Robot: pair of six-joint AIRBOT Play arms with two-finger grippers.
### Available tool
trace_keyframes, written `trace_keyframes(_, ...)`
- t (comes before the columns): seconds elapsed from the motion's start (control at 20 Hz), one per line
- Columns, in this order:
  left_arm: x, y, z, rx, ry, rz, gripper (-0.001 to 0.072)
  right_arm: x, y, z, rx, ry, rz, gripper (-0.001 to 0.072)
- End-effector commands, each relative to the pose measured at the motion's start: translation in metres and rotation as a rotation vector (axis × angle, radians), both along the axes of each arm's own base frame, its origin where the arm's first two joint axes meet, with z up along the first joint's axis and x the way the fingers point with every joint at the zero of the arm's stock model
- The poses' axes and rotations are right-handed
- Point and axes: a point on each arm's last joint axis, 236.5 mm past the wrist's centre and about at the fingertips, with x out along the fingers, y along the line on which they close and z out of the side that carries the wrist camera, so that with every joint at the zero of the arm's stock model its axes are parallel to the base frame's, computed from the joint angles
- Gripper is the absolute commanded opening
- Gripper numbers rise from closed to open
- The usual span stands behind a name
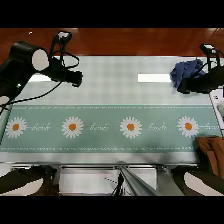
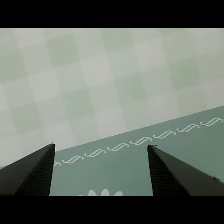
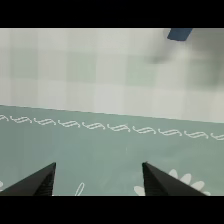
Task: Fold the shirts.
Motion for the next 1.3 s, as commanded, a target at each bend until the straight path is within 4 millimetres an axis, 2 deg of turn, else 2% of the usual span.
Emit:
trace_keyframes(0.0,0.0,0.0,0.0,0.0,0.0,-0.001,0.072,0.0,0.0,0.0,0.0,0.0,0.0,0.0614)
trace_keyframes(0.7,0.0,0.0,0.0,0.0,0.0,-0.001,0.072,0.002,0.001,0.001,0.007,-0.006,-0.01,0.0614)
trace_keyframes(0.85,0.003,-0.002,0.001,-0.009,-0.013,-0.002,0.072,0.036,0.004,0.016,0.037,-0.162,-0.04,0.0613)
trace_keyframes(0.95,0.007,-0.005,0.004,-0.018,-0.036,-0.004,0.072,0.061,-0.002,0.031,0.016,-0.284,-0.052,0.061)
trace_keyframes(1.05,0.01,-0.003,0.004,-0.016,-0.041,-0.001,0.072,0.097,-0.025,0.058,-0.066,-0.478,-0.091,0.061)
trace_keyframes(1.15,0.013,0.0,0.005,-0.019,-0.051,0.007,0.072,0.13,-0.063,0.09,-0.063,-0.682,-0.291,0.061)
trace_keyframes(1.2,0.013,0.002,0.004,-0.018,-0.048,0.012,0.072,0.141,-0.084,0.099,-0.02,-0.756,-0.403,0.0611)
trace_keyframes(1.25,0.013,0.003,0.004,-0.016,-0.043,0.014,0.072,0.148,-0.104,0.096,0.026,-0.788,-0.494,0.061)
